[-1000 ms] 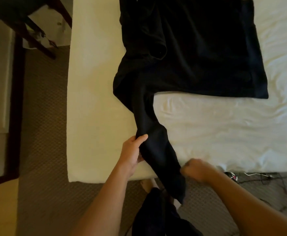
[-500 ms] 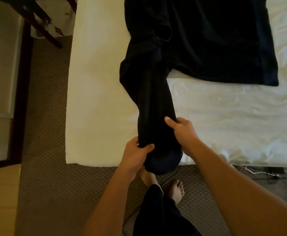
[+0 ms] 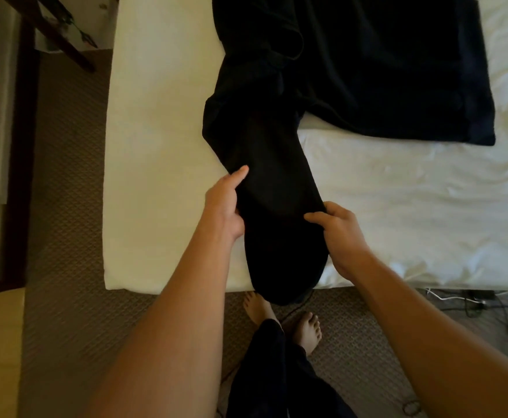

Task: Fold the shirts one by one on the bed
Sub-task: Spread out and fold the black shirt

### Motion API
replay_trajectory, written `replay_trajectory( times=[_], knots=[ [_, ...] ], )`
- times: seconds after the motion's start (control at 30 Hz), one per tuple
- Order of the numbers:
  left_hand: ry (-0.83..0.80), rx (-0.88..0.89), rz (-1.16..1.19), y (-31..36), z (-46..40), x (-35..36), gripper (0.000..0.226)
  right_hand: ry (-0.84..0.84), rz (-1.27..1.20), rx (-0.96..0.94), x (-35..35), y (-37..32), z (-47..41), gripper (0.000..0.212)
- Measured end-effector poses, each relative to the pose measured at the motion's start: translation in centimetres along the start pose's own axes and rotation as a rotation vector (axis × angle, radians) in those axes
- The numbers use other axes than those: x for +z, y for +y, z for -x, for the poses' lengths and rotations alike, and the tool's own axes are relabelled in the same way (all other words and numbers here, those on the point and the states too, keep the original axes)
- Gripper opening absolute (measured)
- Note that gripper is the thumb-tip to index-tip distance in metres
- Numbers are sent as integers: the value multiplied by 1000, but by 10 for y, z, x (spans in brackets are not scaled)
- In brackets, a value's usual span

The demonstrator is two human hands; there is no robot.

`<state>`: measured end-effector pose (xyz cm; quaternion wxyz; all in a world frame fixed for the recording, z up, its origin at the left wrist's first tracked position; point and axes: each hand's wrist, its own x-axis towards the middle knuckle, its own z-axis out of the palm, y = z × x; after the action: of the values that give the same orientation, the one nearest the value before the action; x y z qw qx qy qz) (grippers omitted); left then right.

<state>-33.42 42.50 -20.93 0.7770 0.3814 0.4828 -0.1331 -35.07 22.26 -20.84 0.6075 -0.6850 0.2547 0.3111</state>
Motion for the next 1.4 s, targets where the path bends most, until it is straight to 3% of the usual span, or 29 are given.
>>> replay_trajectory(
  times=[0.07,0.13,0.27,0.4,0.53,0.7,0.93,1.07,1.1,1.17,1.23,1.3,1.4],
  knots=[
    [144,189,-96,-2,1,-7,30,45,99,-6,4,2,-2,11],
    [276,292,-300,-24,8,-18,25,57,380,2,6,9,-6,8],
    [364,243,-566,-39,10,-45,13,-9,820,21,11,6,-15,7],
    [331,284,-655,-6,0,-53,10,-68,1168,15,18,-15,-23,27],
    [271,137,-734,14,-3,-50,18,43,1169,-65,21,-39,-31,34],
    [336,240,-532,43,-24,-26,40,99,973,-204,28,-94,-65,21],
    [520,556,-1126,105,-66,35,53,232,757,-453,48,-190,-147,21],
    [382,418,-1151,139,-111,76,69,214,738,-450,59,-246,-213,43],
    [360,357,-1189,143,-118,83,72,205,774,-466,62,-254,-224,48],
    [361,256,-1274,148,-133,94,63,224,970,-679,72,-272,-246,50],
    [375,204,-1338,147,-146,99,53,68,1186,-881,92,-288,-260,53],
    [407,160,-1391,147,-158,102,55,-140,1385,-804,117,-297,-271,66],
    [458,95,-1411,146,-172,104,56,-133,1596,-695,143,-293,-283,70]
  ],
)
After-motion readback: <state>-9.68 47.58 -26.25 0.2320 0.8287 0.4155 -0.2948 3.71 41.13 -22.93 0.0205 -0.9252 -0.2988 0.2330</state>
